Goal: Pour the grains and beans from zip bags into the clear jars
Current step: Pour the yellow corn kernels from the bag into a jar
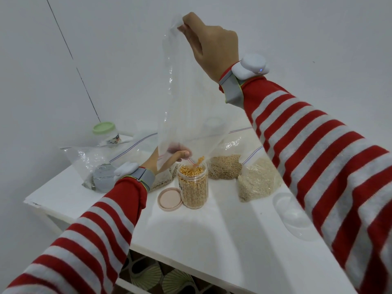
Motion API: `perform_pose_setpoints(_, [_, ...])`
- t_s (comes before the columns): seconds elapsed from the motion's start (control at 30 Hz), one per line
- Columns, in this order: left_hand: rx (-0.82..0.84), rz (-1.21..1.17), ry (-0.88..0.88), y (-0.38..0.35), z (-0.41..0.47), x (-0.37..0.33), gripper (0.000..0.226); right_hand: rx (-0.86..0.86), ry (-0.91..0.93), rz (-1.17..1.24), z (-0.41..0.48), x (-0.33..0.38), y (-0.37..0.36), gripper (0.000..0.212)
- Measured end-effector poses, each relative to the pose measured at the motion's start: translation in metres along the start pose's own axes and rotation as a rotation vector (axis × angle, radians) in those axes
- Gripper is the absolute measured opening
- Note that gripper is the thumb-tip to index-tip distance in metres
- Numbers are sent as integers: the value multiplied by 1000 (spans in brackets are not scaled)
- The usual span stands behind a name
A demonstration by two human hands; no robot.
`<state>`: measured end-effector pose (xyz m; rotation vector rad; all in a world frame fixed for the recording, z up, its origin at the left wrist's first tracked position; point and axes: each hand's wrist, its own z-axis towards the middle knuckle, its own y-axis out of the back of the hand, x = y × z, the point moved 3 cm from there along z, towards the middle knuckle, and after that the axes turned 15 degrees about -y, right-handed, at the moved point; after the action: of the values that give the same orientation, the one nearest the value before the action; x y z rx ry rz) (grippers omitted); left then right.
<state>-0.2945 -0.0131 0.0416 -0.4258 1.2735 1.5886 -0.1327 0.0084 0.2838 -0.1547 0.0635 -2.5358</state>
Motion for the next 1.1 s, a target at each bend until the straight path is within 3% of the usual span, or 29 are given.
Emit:
perform_pose_setpoints(0.43, [25,-77,54,-8,5,-6,5,-45,20,-10,0,-1,-1,52])
perform_pose_setpoints(0.67, [-8,-30,26,-8,5,0,18,-18,-5,-2,1,0,-1,54])
perform_pose_setpoints(0.87, [15,-64,44,-6,0,-9,6,-21,14,-6,-3,-1,-3,56])
perform_pose_setpoints(1.03, [4,-83,72,-9,-1,-14,6,-48,46,-14,0,0,-2,32])
perform_pose_setpoints(1.1, [-3,-89,70,-8,-3,-14,8,-33,43,-16,-2,-3,-2,34])
